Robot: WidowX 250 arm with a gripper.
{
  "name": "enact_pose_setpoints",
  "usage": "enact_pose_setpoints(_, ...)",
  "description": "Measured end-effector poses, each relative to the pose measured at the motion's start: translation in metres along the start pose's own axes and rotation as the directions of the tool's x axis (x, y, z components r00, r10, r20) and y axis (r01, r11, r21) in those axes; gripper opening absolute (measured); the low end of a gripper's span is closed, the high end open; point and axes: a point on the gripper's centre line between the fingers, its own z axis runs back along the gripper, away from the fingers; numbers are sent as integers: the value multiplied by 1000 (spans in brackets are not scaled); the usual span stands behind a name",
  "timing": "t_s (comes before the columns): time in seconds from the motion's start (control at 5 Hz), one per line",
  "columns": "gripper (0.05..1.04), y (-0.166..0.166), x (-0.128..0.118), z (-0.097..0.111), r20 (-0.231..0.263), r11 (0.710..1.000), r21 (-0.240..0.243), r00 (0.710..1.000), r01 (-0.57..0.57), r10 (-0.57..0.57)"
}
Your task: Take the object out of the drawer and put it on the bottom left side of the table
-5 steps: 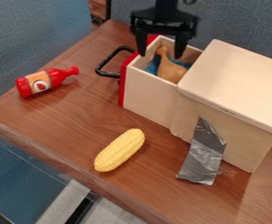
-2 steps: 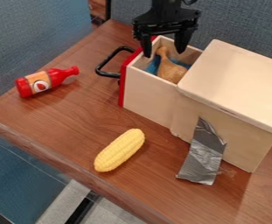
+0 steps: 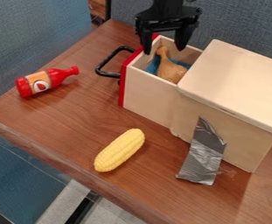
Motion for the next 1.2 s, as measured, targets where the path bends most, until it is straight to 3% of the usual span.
enact_pose_setpoints(0.4,1001,-1,-4,0,-17,999,4,998,-53,53)
enact_pose_setpoints(0.8,1001,5,-18,-9,-31,993,44,993,-111,113)
enact_pose_setpoints(1.2,1001,12,-13,-13,-14,990,53,991,-134,135)
